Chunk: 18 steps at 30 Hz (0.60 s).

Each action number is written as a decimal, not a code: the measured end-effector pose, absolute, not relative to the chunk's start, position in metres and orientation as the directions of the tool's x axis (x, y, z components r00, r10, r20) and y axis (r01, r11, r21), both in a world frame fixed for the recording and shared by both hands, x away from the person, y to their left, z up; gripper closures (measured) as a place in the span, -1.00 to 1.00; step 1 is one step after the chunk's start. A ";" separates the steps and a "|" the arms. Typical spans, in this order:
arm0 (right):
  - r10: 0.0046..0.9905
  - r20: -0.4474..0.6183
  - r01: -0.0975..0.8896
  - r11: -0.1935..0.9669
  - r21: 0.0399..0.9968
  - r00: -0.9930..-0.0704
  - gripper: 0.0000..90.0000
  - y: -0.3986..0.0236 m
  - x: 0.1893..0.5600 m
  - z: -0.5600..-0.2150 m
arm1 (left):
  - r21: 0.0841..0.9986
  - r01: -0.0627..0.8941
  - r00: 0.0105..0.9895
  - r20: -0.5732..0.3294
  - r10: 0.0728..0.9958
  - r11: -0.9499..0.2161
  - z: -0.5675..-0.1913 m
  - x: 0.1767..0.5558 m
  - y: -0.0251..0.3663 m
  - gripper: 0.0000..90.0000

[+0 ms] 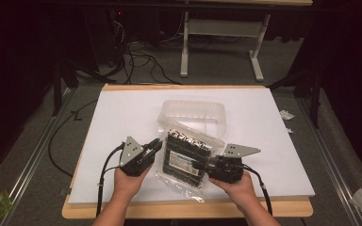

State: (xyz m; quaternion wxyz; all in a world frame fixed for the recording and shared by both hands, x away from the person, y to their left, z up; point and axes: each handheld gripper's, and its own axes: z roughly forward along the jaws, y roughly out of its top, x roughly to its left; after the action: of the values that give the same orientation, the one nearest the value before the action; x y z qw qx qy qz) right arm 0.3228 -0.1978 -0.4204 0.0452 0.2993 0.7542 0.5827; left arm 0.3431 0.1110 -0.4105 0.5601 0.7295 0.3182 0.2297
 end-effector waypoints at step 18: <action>0.525 0.267 0.370 0.100 0.924 -0.808 0.67 -0.211 0.314 -0.404 | 0.881 0.360 0.663 -0.009 0.748 -0.308 -0.431 0.333 0.130 -0.18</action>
State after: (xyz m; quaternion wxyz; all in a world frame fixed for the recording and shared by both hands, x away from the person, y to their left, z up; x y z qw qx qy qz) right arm 0.3138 -0.2114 -0.4040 0.0644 0.3028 0.7389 0.5986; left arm 0.3330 0.1303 -0.4307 0.4695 0.7819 0.3543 0.2068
